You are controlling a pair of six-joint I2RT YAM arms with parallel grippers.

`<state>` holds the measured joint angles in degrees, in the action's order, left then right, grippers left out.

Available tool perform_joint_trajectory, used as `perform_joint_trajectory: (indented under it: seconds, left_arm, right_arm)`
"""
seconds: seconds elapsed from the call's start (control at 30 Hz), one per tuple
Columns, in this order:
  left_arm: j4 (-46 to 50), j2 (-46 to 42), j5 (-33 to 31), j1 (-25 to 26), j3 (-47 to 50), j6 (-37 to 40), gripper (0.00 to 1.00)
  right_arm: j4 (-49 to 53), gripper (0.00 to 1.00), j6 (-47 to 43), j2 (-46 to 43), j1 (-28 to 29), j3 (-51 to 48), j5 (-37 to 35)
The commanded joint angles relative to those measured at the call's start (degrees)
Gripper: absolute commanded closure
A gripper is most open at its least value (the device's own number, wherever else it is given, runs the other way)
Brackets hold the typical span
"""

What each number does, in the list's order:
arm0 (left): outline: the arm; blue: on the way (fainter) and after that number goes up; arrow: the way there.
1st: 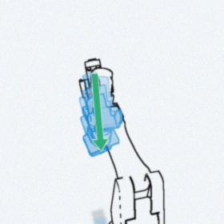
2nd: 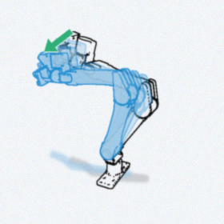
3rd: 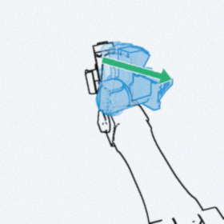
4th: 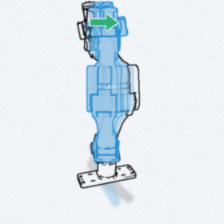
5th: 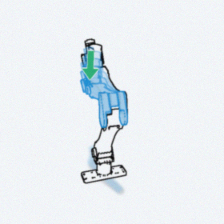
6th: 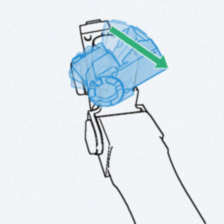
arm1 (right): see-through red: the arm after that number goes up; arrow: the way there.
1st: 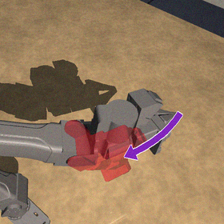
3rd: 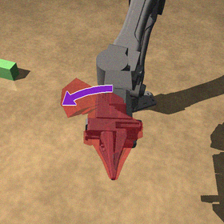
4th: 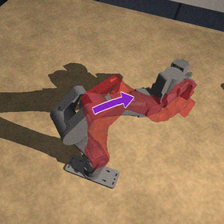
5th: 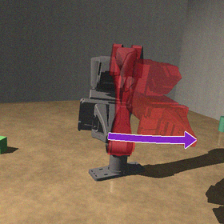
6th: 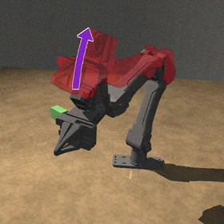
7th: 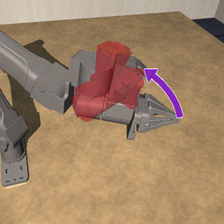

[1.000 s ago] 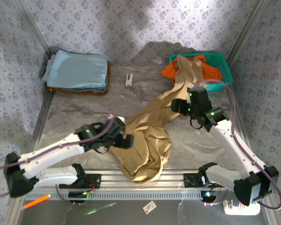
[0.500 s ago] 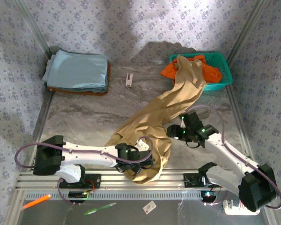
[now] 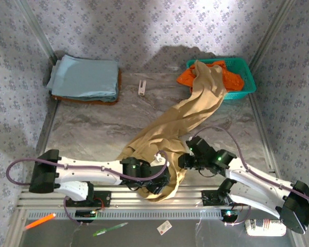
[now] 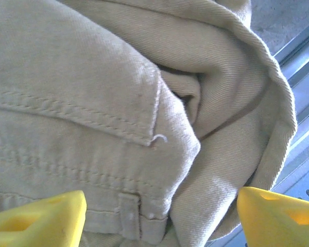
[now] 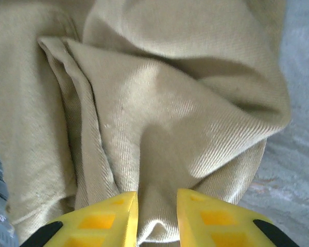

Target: Fold and stack the trousers

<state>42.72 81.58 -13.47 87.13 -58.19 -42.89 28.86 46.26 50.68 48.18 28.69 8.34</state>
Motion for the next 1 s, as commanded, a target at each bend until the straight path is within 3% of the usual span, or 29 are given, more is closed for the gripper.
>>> perform_joint_trajectory:
  seconds: [0.0, 0.2, 0.27, 0.4, 0.53, 0.67, 0.97]
  left_arm:
    - [-2.4, 3.3, 1.8, 0.5, -0.1, 1.1, 0.24]
    - [-2.6, 4.6, -4.6, 0.2, 2.9, -0.2, 0.36]
    - [-3.4, 4.9, -6.0, -0.3, 4.6, -0.5, 0.48]
    - [-0.9, 2.6, -11.4, -2.6, 6.1, -0.2, 0.82]
    - [-0.2, -5.1, -12.6, -5.0, 5.7, 2.5, 1.00]
    - [3.5, -10.6, -13.5, -7.2, 4.4, 3.7, 1.00]
    - [15.3, -23.8, -21.2, -15.9, -5.3, 7.4, 1.00]
  right_arm:
    - [-0.8, 0.72, 3.5, -1.0, 3.0, -1.0, -1.6]
    - [-2.1, 0.63, 5.9, -0.9, 7.3, -1.8, -2.9]
    - [-2.8, 0.62, 6.2, -0.7, 8.1, -2.1, -3.0]
    - [-5.4, 0.63, 6.5, 1.7, 8.6, -2.9, -2.1]
    - [-6.4, 0.75, 5.7, 3.5, 9.1, -2.5, -1.7]
    - [-4.3, 0.99, 4.9, 2.7, 9.1, -1.1, -3.2]
    - [18.3, 1.00, 0.0, -8.0, 5.3, 14.0, -16.2]
